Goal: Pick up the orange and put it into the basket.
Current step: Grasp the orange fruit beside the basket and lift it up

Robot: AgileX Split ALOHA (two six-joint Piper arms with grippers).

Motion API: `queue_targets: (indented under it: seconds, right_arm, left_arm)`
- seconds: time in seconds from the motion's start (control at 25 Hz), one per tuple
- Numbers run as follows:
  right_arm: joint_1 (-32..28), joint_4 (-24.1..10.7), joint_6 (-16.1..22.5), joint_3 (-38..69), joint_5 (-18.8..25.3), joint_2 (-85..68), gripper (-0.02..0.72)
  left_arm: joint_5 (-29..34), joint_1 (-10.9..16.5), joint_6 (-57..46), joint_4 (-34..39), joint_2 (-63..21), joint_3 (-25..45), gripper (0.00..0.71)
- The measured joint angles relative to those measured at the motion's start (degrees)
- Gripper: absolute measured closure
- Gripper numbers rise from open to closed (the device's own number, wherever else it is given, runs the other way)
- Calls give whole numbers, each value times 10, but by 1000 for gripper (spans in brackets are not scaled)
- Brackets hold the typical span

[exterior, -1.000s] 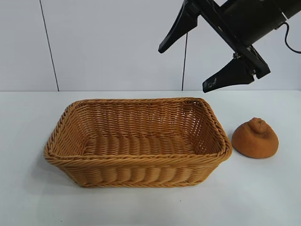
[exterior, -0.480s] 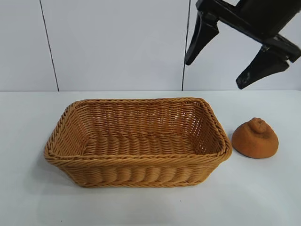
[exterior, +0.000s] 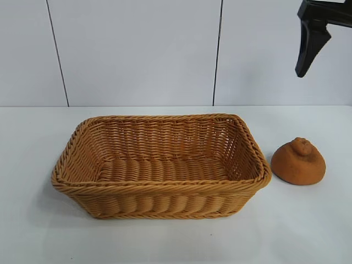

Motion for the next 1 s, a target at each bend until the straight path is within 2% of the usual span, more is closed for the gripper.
queue_targets:
  seconds: [0.24, 0.44, 0.68, 1.0]
  right_arm:
    - [-11, 10, -7, -1, -8, 30, 21]
    - [-11, 22, -13, -1, -50, 86, 21]
    - [-11, 22, -15, -1, -98, 165, 21]
    - [-11, 10, -15, -1, -124, 248, 21]
  left_arm:
    - [0, 0, 0, 0, 0, 0, 59]
    - [0, 0, 0, 0, 0, 0, 59]
    - [0, 0, 0, 0, 0, 0, 59]
    - [0, 0, 0, 0, 0, 0, 59]
